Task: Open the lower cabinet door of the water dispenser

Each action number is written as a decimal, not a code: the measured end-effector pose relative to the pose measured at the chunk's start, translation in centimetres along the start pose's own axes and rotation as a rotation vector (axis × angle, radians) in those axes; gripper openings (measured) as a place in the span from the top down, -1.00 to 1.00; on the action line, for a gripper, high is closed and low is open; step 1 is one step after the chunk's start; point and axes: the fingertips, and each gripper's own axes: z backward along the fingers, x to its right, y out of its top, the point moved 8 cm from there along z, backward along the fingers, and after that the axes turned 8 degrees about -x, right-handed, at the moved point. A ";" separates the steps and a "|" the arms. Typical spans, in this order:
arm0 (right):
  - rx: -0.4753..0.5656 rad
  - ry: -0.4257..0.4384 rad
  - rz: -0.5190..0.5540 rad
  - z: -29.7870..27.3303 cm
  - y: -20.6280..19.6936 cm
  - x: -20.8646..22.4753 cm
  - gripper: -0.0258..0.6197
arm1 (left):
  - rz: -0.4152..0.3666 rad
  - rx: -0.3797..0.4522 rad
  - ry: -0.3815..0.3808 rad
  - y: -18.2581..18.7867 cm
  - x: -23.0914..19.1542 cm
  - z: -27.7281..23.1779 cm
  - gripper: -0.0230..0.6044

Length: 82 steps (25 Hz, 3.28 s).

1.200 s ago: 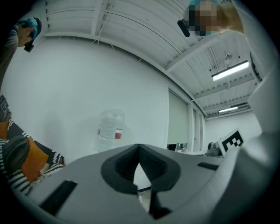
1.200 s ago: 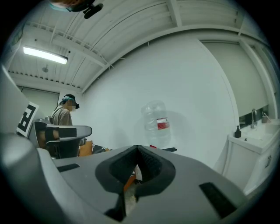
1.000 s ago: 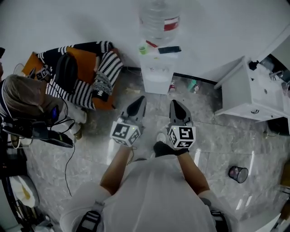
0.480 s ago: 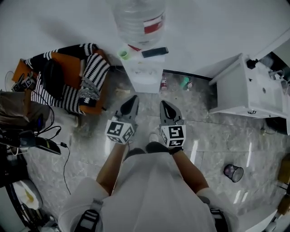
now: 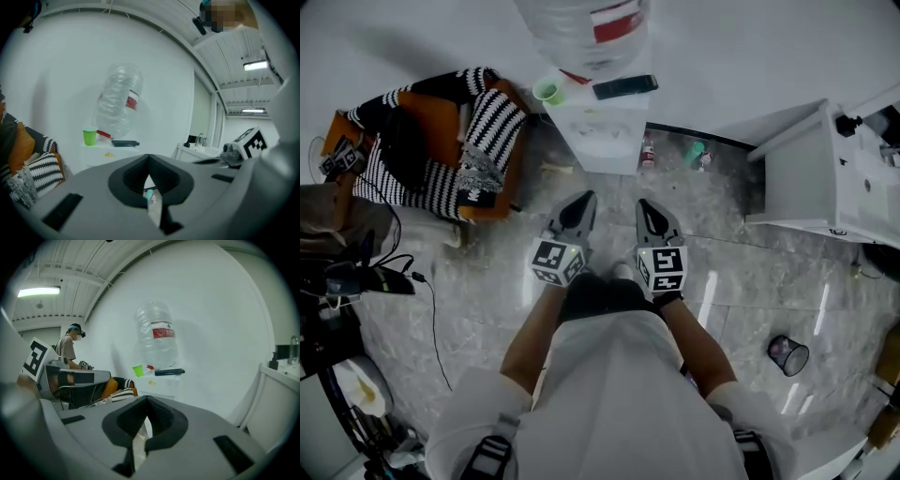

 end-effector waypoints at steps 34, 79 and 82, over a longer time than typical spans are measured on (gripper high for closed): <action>0.029 -0.104 0.090 -28.7 -31.6 7.4 0.90 | -0.133 0.057 -0.169 -33.7 -17.2 -18.4 0.90; -0.026 0.201 0.331 -47.2 -34.7 20.9 -0.04 | -0.183 0.102 -0.350 -45.5 -16.4 -30.8 0.90; -0.027 0.211 0.337 -47.3 -34.4 21.2 -0.05 | -0.190 0.086 -0.361 -46.0 -16.4 -30.7 0.90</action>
